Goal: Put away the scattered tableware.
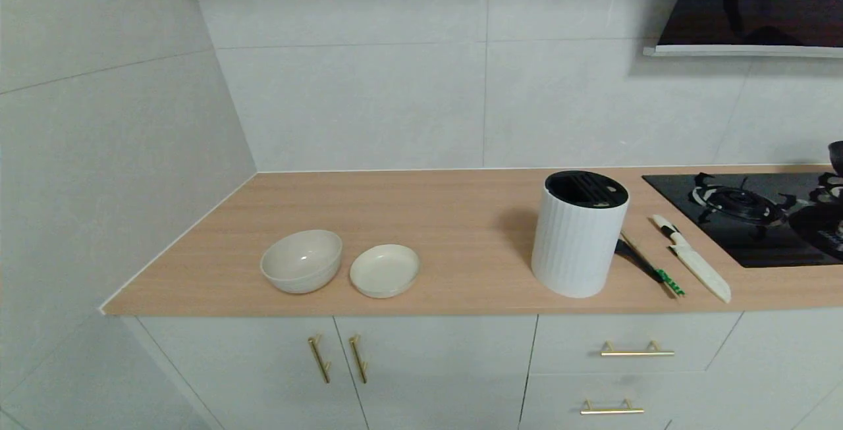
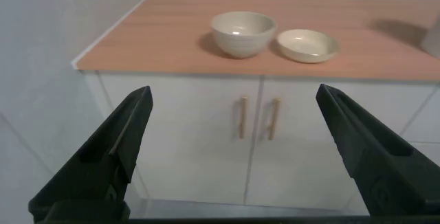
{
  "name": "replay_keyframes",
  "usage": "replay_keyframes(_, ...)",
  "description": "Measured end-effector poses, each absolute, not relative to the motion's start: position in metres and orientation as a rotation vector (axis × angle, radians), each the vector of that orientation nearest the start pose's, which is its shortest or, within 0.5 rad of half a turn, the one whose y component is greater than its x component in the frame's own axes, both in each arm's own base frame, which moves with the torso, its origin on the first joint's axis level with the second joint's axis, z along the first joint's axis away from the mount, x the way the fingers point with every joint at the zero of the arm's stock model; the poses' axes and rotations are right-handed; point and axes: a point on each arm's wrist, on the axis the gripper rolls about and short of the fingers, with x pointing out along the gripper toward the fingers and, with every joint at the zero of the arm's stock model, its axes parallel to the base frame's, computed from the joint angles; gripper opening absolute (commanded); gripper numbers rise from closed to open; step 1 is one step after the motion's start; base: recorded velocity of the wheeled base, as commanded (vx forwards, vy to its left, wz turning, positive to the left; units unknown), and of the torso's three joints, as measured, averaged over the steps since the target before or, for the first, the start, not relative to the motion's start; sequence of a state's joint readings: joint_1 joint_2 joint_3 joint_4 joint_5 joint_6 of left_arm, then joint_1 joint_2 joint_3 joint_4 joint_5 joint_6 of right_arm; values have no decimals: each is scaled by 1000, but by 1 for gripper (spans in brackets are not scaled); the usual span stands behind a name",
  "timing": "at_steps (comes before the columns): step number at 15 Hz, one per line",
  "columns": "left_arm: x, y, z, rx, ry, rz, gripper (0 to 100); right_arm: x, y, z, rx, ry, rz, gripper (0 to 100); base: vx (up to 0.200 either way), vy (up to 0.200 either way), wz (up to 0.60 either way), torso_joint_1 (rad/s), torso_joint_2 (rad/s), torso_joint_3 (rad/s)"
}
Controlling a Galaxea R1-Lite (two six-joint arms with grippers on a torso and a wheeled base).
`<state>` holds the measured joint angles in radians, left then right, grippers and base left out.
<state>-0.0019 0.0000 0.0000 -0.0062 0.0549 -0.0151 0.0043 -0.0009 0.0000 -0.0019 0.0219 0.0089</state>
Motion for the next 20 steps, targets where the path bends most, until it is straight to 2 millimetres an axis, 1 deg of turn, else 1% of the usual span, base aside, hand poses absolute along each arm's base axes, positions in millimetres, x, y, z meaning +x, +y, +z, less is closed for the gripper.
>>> replay_keyframes(11, -23, 1, 76, -15, -6, 53, 100, -23, 0, 76, 9, -2, 26, 100, 0, 200, 0, 2, 4, 3)
replay_keyframes(18, -23, 1, 76, -15, -6, 54, 100, -23, 0, 76, 9, -3, 25, 100, 0, 0, 0, 0, 0, 0)
replay_keyframes(20, -23, 1, 76, -15, -7, 54, 100, -23, 0, 76, 9, -3, 25, 100, 0, 200, 0, 0, 5, 0)
